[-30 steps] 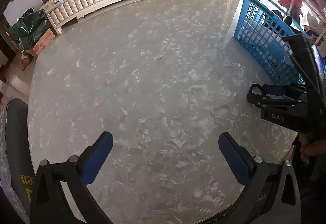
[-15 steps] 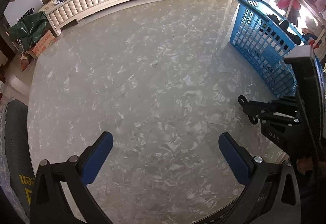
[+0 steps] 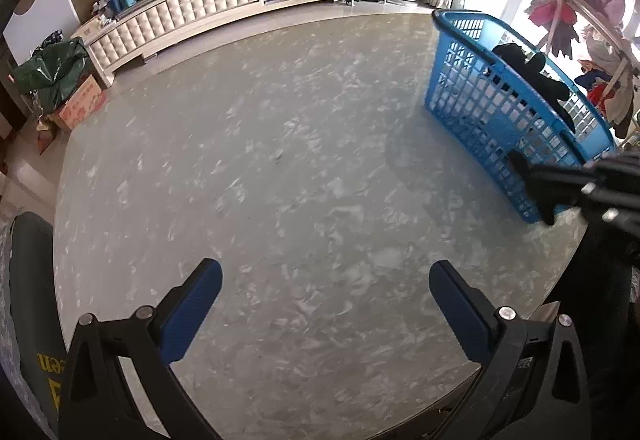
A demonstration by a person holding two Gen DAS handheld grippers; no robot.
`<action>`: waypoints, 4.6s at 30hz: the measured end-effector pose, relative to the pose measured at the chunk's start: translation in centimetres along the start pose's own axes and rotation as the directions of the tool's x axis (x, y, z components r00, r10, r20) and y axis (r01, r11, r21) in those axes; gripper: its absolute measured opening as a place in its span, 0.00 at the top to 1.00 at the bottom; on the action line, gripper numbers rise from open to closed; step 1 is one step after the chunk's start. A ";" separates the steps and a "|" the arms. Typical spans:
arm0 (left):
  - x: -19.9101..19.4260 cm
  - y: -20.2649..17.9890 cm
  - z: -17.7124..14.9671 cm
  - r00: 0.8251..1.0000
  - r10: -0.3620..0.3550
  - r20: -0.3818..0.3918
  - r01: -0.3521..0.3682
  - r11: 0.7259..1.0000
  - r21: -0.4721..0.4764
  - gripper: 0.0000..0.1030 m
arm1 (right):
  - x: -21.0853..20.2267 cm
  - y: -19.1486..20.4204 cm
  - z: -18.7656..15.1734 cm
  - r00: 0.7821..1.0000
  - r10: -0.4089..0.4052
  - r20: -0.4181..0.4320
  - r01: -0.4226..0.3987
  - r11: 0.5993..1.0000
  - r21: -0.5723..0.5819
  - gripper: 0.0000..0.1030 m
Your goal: Organize soft objects
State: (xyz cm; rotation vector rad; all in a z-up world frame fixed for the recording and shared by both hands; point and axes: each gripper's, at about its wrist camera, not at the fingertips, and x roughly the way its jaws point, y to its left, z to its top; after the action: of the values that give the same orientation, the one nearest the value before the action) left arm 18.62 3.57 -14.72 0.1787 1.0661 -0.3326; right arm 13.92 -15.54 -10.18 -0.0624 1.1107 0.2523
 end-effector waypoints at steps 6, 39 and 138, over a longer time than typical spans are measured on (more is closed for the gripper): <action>0.2 -1.0 1.0 1.000 0.008 0.019 -0.008 0.999 -0.031 0.00 | -3.0 -3.2 0.2 0.999 0.019 0.028 -0.020 0.999 0.028 0.93; 1.7 -5.1 2.6 0.999 0.026 0.026 -0.026 1.000 0.002 0.00 | 3.1 -9.0 -3.9 0.978 -0.034 -0.205 0.034 0.999 -0.002 0.91; -23.8 -12.6 -6.9 0.707 0.355 0.612 -0.212 0.932 -0.296 0.00 | -12.7 2.0 -7.2 0.795 0.059 0.604 -0.027 0.998 -0.062 0.00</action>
State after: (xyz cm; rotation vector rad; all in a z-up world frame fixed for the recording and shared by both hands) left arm -1.97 -1.83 3.12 0.0285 0.3438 0.0149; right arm 1.80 -17.06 -1.96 0.0019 0.4587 0.3138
